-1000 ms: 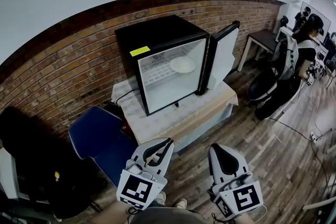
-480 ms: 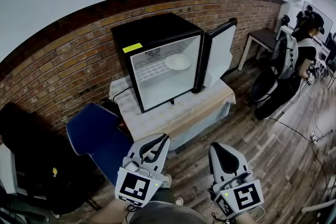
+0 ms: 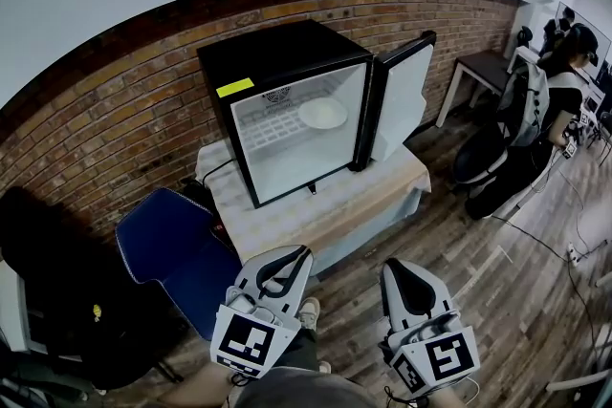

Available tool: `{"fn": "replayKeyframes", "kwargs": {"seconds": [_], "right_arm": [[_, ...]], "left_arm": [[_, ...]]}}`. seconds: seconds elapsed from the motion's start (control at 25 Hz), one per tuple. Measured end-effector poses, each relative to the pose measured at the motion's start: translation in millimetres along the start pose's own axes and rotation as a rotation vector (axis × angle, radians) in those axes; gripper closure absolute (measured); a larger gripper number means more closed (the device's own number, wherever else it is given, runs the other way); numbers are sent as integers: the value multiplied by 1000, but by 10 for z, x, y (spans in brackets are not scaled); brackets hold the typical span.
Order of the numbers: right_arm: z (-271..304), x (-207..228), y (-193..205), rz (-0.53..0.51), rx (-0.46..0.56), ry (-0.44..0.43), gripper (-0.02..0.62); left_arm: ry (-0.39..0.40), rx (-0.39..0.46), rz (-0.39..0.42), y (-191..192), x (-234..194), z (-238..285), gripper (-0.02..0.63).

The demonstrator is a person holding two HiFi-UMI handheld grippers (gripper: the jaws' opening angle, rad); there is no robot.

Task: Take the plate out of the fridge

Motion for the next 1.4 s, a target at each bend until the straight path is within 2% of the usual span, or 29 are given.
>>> {"fn": "replayKeyframes", "kwargs": {"seconds": [0.56, 1.0, 1.4], "right_arm": [[713, 414, 8, -6, -34, -15, 563], [1436, 814, -12, 1, -74, -14, 563], [2173, 1080, -105, 10, -101, -6, 563]], "left_arm": [[8, -6, -3, 87, -394, 638, 577], [21, -23, -28, 91, -905, 1327, 577], [49, -33, -14, 105, -1456, 1883, 577]]}}
Point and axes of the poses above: the fingertips, and each gripper's own axes: z forward along the fingers, x to its right, y out of its underside, the point moved 9 cm from there along -z, backward along the fingers, and after that the axes turned 2 degrees about -x, right-handed, at the moved point
